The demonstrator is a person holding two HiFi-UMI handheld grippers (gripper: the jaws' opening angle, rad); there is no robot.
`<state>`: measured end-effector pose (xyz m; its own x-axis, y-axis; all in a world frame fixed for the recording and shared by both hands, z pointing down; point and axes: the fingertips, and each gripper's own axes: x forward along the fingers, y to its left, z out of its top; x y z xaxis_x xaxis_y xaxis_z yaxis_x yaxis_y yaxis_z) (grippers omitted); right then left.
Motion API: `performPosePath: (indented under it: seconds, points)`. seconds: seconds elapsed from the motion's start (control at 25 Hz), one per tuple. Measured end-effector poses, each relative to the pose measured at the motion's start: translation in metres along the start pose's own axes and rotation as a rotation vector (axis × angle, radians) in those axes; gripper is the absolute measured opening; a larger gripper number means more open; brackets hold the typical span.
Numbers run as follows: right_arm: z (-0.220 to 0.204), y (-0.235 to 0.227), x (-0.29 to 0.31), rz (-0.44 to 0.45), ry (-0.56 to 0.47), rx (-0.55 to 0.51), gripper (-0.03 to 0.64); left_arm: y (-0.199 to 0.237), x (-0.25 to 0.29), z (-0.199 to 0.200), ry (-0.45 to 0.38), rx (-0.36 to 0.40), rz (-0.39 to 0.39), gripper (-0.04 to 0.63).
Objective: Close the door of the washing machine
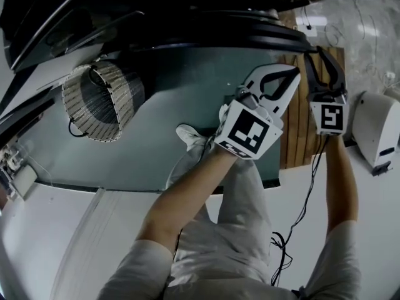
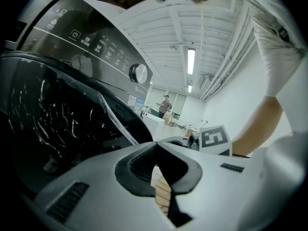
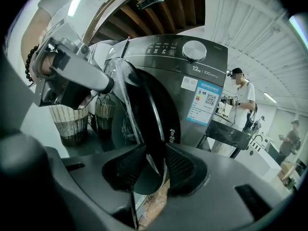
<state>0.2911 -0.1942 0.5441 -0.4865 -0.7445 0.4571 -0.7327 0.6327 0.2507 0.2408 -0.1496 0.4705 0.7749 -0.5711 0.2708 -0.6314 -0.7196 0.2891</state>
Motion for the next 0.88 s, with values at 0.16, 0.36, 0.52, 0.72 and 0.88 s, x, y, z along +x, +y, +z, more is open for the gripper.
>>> performPosePath:
  seconds: [0.16,0.36,0.52,0.72,0.88]
  points:
    - [0.003,-0.012,0.015,-0.025,-0.015,0.007,0.118,0.011,0.009,0.003,-0.010,0.005,0.000,0.002]
    - [0.010,-0.027,0.030,-0.047,-0.034,0.008,0.118,0.021,0.016,0.007,-0.012,0.013,-0.004,0.002]
    - [0.013,-0.036,0.044,-0.067,-0.037,0.019,0.117,0.032,0.019,0.014,-0.018,0.024,-0.002,0.002]
    - [0.012,-0.043,0.053,-0.091,-0.012,0.046,0.114,0.040,0.023,0.024,-0.036,0.023,0.002,0.002]
    - [0.012,-0.044,0.056,-0.117,-0.006,0.064,0.112,0.044,0.026,0.031,-0.052,0.020,0.011,0.002]
